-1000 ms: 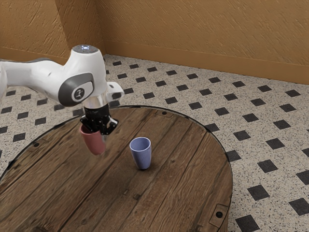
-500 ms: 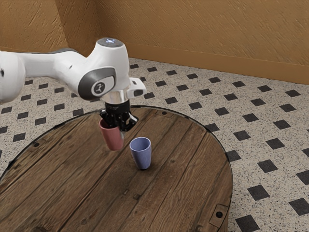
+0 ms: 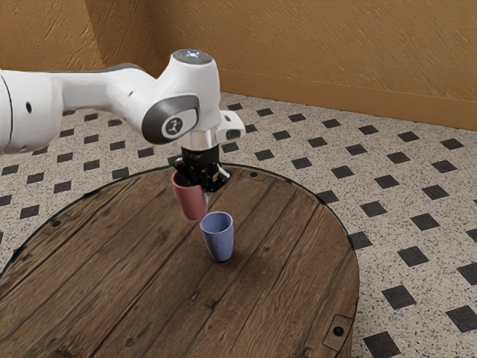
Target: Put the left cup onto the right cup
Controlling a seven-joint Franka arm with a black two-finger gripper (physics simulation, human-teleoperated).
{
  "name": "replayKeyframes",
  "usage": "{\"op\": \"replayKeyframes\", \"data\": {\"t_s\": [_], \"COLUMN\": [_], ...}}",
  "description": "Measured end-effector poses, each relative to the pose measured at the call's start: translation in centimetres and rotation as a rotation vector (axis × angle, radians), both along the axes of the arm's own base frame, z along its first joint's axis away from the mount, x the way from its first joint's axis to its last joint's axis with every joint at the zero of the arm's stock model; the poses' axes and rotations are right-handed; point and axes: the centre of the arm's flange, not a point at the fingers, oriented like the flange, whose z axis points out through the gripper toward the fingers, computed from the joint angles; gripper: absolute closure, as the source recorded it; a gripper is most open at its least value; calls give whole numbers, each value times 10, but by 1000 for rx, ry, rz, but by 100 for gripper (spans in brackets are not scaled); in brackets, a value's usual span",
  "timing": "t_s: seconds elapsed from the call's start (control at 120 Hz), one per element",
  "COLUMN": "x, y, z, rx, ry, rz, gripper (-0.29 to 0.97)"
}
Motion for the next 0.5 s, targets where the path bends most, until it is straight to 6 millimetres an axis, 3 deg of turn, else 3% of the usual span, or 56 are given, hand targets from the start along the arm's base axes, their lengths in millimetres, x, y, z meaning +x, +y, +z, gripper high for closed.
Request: {"op": "replayKeyframes", "data": {"t_s": [0.5], "x": [27], "y": [-23], "z": [-22], "rx": [-4], "ry": [19], "rz": [-42], "gripper": [78]}}
